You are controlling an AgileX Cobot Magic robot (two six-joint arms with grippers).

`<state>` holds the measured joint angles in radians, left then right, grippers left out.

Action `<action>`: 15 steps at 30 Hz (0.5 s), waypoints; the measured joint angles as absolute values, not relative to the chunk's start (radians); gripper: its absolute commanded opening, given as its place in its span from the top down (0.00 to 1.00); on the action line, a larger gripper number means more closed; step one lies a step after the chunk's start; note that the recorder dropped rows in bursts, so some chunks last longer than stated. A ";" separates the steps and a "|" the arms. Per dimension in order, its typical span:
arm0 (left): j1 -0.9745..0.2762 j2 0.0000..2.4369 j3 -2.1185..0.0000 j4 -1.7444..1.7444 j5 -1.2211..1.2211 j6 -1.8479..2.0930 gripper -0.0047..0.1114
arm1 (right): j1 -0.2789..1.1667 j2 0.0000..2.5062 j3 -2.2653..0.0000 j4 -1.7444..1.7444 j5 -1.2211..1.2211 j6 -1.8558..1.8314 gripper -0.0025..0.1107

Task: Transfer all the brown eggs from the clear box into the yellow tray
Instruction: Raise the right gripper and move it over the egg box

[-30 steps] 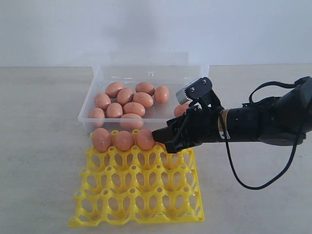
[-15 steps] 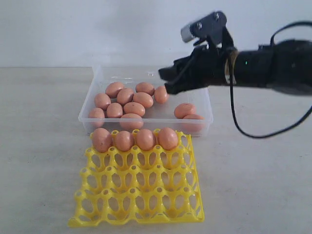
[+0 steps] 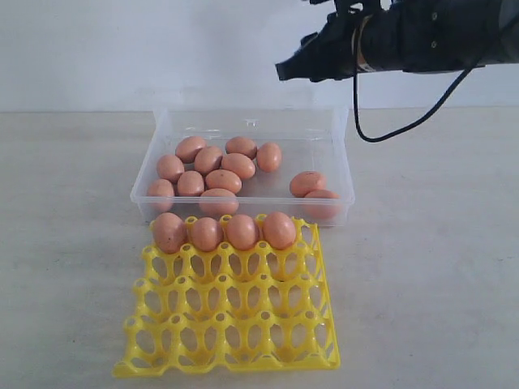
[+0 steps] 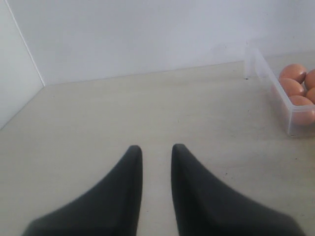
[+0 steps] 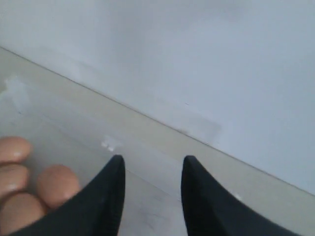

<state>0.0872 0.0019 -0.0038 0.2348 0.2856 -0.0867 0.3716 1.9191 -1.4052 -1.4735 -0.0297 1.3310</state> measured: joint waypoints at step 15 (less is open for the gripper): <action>0.087 0.002 -0.004 0.235 0.286 -0.087 0.77 | 0.397 1.908 -1.602 -0.463 0.802 -0.105 0.84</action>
<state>0.0872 0.0019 -0.0038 0.2348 0.2856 -0.0867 0.3971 1.9084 -1.6020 -0.4627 0.8024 -0.1054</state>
